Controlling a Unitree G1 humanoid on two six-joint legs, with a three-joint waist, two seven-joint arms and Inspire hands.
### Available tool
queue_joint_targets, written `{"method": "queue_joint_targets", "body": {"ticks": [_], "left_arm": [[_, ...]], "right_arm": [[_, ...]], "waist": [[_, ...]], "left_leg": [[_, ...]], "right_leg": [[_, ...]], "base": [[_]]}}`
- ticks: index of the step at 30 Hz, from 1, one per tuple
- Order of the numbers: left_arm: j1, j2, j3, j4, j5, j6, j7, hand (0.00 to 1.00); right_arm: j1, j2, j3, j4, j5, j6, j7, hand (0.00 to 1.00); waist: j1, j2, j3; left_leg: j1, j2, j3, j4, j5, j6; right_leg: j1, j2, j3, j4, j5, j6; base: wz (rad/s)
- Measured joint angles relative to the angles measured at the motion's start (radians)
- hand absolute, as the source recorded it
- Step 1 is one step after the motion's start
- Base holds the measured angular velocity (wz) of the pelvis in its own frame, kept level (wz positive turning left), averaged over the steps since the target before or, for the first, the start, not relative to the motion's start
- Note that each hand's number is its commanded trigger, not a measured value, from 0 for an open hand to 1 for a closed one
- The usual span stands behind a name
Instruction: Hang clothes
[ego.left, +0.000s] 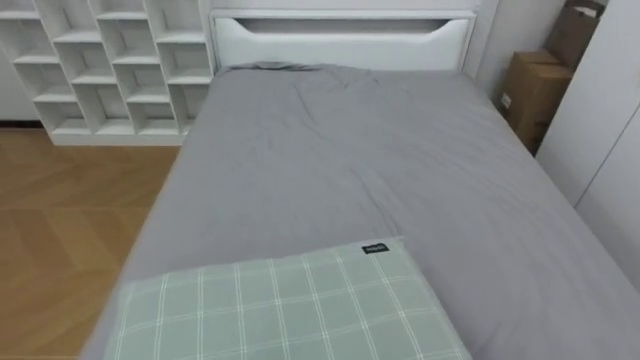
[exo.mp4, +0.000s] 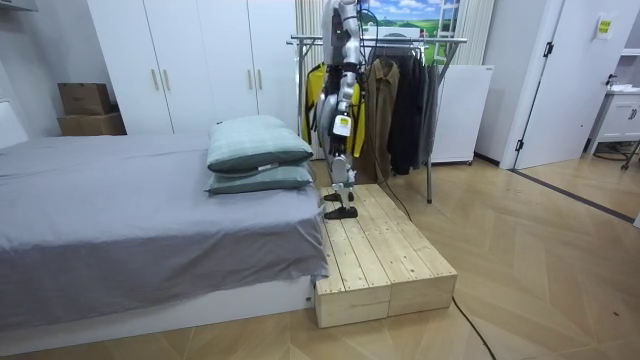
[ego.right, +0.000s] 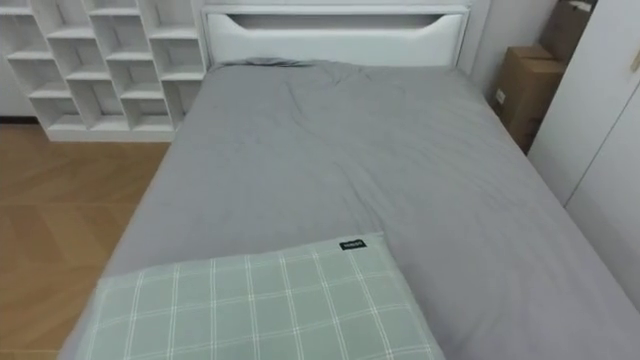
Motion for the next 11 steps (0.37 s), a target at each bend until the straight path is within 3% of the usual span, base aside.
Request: {"method": "queue_joint_targets", "body": {"ticks": [7, 11], "left_arm": [[-0.002, 0.000, 0.000, 0.003, 0.002, 0.000, -0.001, 0.00], [-0.002, 0.000, -0.001, 0.008, 0.002, 0.000, -0.001, 0.00]], "right_arm": [[-0.001, 0.000, 0.009, 0.001, -0.001, -0.002, -0.010, 0.00], [0.000, 0.000, 0.009, 0.001, -0.001, -0.002, -0.012, 0.00]], "waist": [[0.000, 0.005, 0.0013], [0.000, 0.007, 0.0060]], "left_leg": [[0.000, -0.001, 0.000, -0.003, -0.002, 0.003], [0.001, -0.001, 0.000, -0.005, -0.002, 0.003]], "right_leg": [[0.000, -0.001, 0.000, 0.002, 0.001, -0.001], [0.000, -0.001, 0.000, 0.002, 0.002, -0.002]], "base": [[0.00], [0.00]]}}
